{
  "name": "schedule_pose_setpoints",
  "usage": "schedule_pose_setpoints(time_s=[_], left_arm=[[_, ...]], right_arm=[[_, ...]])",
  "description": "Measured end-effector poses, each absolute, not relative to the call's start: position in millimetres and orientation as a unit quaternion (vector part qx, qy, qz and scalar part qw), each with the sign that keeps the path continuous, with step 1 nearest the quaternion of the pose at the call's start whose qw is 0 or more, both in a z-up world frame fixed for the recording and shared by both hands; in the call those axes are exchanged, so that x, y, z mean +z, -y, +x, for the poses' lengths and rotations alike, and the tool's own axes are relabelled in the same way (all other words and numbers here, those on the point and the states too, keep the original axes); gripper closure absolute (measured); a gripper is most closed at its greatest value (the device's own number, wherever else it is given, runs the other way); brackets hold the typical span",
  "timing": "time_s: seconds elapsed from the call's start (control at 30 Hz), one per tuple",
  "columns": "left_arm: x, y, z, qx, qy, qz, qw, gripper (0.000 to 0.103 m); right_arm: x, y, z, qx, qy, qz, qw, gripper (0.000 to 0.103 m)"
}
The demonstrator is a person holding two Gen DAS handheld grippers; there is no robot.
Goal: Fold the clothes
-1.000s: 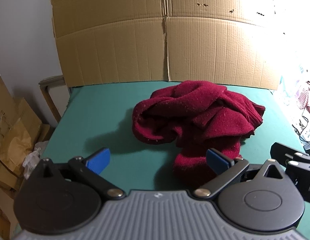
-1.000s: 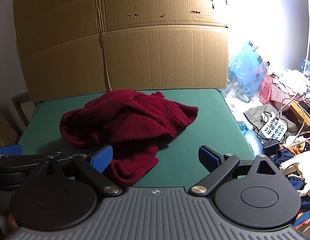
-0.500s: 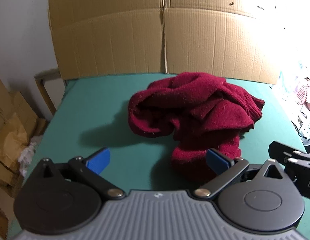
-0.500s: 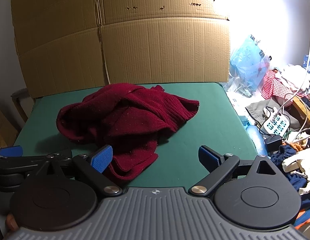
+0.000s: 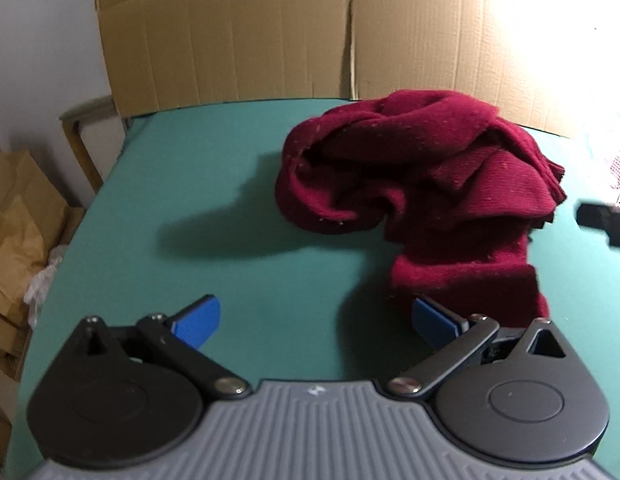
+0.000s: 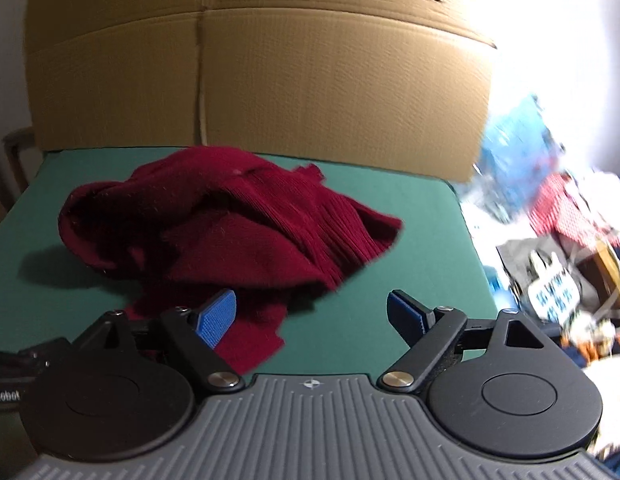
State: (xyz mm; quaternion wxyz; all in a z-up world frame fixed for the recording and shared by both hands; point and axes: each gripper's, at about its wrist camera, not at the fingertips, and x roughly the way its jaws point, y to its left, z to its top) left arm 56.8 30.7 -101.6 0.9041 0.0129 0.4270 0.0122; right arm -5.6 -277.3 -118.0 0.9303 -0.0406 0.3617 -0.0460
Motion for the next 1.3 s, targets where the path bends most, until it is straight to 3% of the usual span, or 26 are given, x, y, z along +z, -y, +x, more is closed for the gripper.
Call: schedule_pose_setpoints(time_s=[0.2, 0.37, 0.4, 0.43, 0.47, 0.53, 0.57, 0.6, 0.63, 0.67, 0.83, 1.23, 1.3], left_arm=[[-94, -47, 81, 0.006, -0.408, 0.022, 0.913, 0.001], [-92, -52, 114, 0.003, -0.400, 0.051, 0.915, 0.001], [-95, -49, 122, -0.001, -0.400, 0.064, 0.914, 0.001], [-98, -46, 130, -0.006, -0.400, 0.077, 0.913, 0.001], [-101, -43, 138, -0.010, -0.400, 0.090, 0.912, 0.001], [-109, -36, 151, -0.022, -0.399, 0.117, 0.909, 0.003], [-114, -32, 158, -0.029, -0.400, 0.129, 0.907, 0.010], [-119, -30, 165, -0.036, -0.410, 0.131, 0.902, 0.039], [-122, -31, 172, -0.045, -0.428, 0.120, 0.895, 0.082], [-125, -31, 178, -0.054, -0.445, 0.108, 0.887, 0.095], [-115, -42, 181, -0.090, -0.447, 0.030, 0.890, 0.098], [-109, -46, 120, -0.087, -0.424, 0.086, 0.897, 0.101], [-113, -56, 98, -0.085, -0.422, 0.092, 0.898, 0.100]], right_arm=[[-128, 237, 51, -0.031, -0.341, -0.128, 0.931, 0.017], [-150, 240, 83, -0.038, -0.376, -0.113, 0.919, 0.019], [-154, 246, 87, -0.035, -0.387, -0.096, 0.916, 0.026], [-156, 253, 92, -0.028, -0.399, -0.072, 0.914, 0.046], [-156, 261, 94, -0.021, -0.407, -0.046, 0.912, 0.058], [-150, 279, 92, -0.006, -0.413, 0.007, 0.911, 0.074], [-147, 286, 91, -0.001, -0.413, 0.024, 0.911, 0.076], [-141, 290, 88, 0.001, -0.409, 0.029, 0.912, 0.079], [-135, 294, 84, 0.002, -0.405, 0.032, 0.914, 0.083], [-129, 298, 79, 0.003, -0.401, 0.036, 0.915, 0.086], [-117, 308, 56, -0.009, -0.393, 0.052, 0.918, 0.089], [-91, 329, -5, 0.005, -0.350, 0.135, 0.927, 0.090], [-93, 325, -23, 0.006, -0.356, 0.109, 0.928, 0.090]])
